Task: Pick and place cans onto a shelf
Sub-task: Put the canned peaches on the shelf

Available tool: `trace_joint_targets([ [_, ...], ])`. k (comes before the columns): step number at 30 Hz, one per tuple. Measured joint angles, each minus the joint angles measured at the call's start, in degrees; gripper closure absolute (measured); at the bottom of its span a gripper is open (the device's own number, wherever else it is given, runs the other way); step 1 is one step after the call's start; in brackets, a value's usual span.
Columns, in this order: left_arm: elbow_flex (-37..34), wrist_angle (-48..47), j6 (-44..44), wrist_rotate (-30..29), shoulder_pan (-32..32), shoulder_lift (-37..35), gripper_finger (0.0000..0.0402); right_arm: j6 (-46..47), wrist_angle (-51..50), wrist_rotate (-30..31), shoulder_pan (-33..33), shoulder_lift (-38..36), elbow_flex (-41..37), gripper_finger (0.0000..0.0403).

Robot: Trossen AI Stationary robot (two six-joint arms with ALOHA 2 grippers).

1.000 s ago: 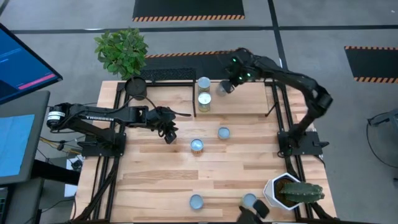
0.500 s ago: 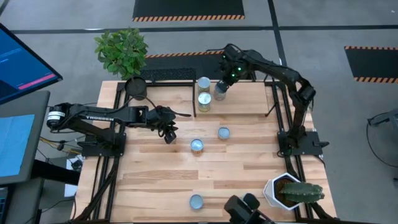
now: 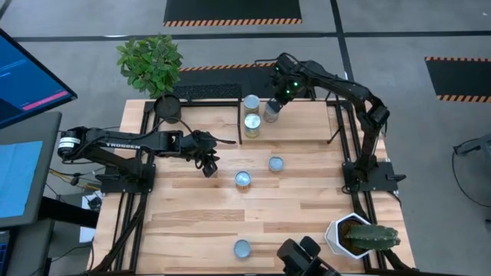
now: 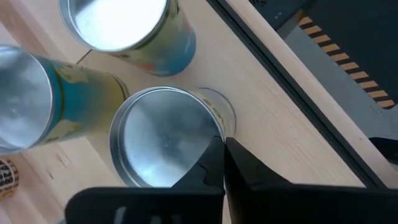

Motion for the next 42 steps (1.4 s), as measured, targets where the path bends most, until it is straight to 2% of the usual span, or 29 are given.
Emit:
trace_joint_targets([
  [7, 0.00, 0.00, -0.04, 0.02, -0.02, 0.00, 0.0271, -0.52, 0.27, 0.43, -0.01, 0.00, -0.02, 0.0354],
  [13, 0.00, 0.00, -0.06, 0.04, -0.02, 0.00, 0.0271, -0.41, 0.83, 4.38, -0.02, 0.00, -0.04, 0.0315],
  [17, 0.00, 0.00, -0.06, 0.04, -0.02, 0.00, 0.0271, -0.42, 1.64, 4.68, -0.02, -0.05, -0.04, 0.0302],
  [25, 0.00, 0.00, -0.06, 0.04, -0.02, -0.02, 0.0271, 0.09, 0.09, 4.22, 0.42, -3.44, 1.48, 0.0302],
  [31, 0.00, 0.02, -0.06, 0.03, -0.02, 0.00, 0.0271, -0.79, -7.43, -4.51, 3.87, -6.67, 1.60, 0.0301],
  [36, 0.00, 0.02, -0.04, -1.07, -0.02, 0.00, 0.0271, -4.84, -9.49, -4.18, 8.56, -5.41, 1.64, 0.0301],
  [42, 0.00, 0.00, -0.04, -1.11, -0.02, 0.00, 0.0271, -6.25, -9.99, -1.40, 10.86, -2.11, 1.58, 0.0301],
])
